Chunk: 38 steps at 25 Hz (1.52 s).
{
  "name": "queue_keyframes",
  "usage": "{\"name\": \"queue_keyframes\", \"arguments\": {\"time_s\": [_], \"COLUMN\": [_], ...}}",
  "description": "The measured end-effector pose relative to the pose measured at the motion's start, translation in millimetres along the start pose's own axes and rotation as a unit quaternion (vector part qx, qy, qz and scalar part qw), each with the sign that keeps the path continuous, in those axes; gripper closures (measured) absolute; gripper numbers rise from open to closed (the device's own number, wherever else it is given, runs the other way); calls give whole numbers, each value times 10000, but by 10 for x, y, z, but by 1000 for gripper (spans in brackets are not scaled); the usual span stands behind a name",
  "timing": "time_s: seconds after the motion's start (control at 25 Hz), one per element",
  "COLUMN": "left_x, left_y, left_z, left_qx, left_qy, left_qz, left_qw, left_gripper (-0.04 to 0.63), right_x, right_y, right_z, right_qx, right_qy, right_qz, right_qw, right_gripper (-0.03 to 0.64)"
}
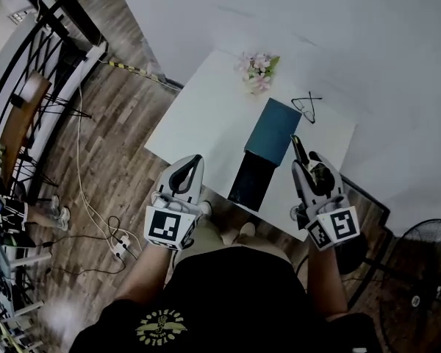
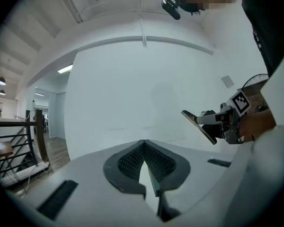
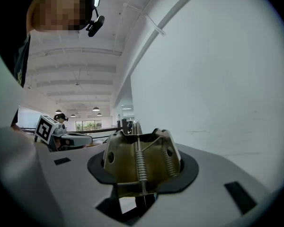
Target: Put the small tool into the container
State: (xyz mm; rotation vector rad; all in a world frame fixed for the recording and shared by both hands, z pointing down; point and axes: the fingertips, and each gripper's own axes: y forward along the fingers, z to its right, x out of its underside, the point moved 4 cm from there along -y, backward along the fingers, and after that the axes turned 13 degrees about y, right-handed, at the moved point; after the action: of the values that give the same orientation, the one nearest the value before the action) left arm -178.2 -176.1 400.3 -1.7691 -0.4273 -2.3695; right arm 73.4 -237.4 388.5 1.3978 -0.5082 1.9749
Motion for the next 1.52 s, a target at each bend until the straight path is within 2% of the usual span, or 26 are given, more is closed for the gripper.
{"name": "queue_keyframes", "arguments": {"time_s": [0.28, 0.76, 1.04, 1.28, 1.52], "left_x": [-35, -14, 3, 62, 126], "left_y": [487, 919, 955, 950, 972], "left_z": [-172, -319, -420, -563, -649], "left_qx": [893, 1994, 2360, 2499, 2583], "left_qy": [81, 158, 134, 154, 168], "left_qz": [272, 563, 707, 702, 661], "left_qw": [9956, 9782, 9691, 9656, 9636], "left_gripper": [589, 589, 589, 589, 589], "right_x": [23, 102, 354, 585, 775], "right_y": [6, 55, 236, 330, 398], "right_z": [-48, -139, -210, -244, -198], "right_qx": [713, 1696, 1960, 2151, 2318], "right_qy": [190, 187, 207, 452, 479], "right_qz": [248, 525, 449, 390, 228], "right_qw": [9970, 9839, 9794, 9748, 9713], "right_gripper": [440, 440, 440, 440, 440]}}
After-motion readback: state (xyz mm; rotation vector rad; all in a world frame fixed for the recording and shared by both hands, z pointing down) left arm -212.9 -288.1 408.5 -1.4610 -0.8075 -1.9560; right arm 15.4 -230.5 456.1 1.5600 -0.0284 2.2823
